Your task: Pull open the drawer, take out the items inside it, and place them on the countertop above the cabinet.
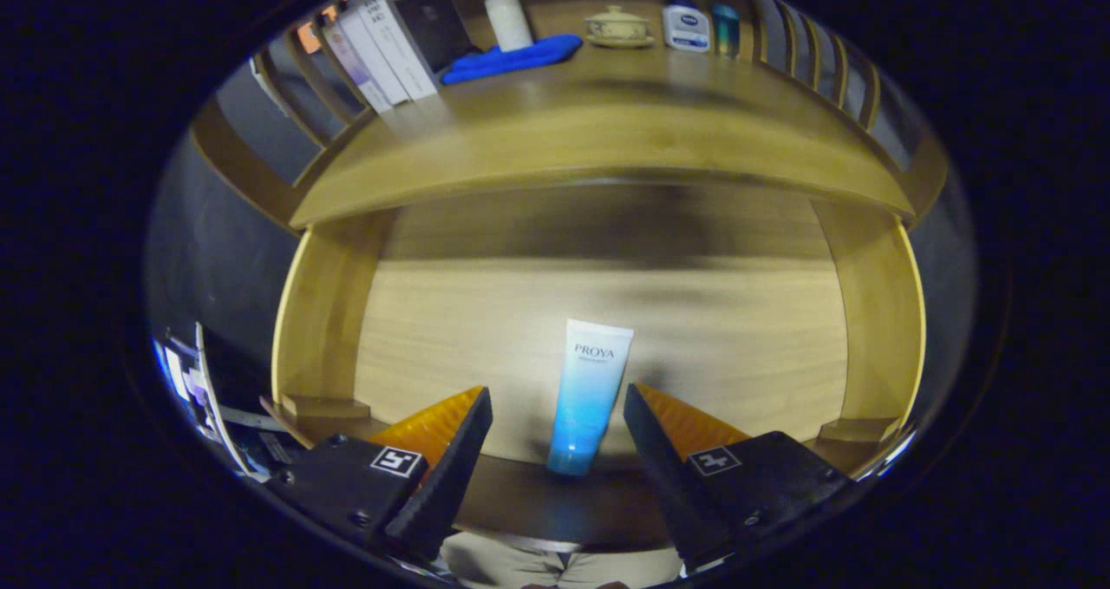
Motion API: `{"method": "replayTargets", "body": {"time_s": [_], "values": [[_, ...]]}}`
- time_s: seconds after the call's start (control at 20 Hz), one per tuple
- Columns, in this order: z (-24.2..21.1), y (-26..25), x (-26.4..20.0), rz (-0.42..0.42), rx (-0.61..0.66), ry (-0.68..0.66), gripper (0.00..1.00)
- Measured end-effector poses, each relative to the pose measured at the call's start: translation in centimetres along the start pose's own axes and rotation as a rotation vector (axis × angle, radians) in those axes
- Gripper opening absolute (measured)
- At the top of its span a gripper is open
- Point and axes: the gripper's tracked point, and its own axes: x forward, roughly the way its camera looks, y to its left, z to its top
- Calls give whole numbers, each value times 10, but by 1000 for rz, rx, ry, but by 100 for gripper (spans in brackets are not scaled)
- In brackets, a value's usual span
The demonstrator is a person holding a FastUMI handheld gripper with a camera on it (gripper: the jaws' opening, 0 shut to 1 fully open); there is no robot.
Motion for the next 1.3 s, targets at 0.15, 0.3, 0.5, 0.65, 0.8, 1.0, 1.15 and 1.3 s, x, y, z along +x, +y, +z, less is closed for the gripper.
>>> {"method": "replayTargets", "body": {"time_s": [0.15, 0.3, 0.5, 0.65, 0.8, 1.0, 1.15, 1.3], "values": [[3, -7, 17, -44, 58, 50, 93], [0, -9, 27, -78, 63, 84, 92], [-1, -15, 39, -134, 76, 98, 82], [-1, -17, 42, -164, 71, 94, 68], [0, -16, 45, -190, 51, 71, 58], [0, -17, 43, -175, 43, 46, 51], [1, -16, 39, -163, 34, 32, 47], [7, -16, 27, -182, 1, -3, 45]]}}
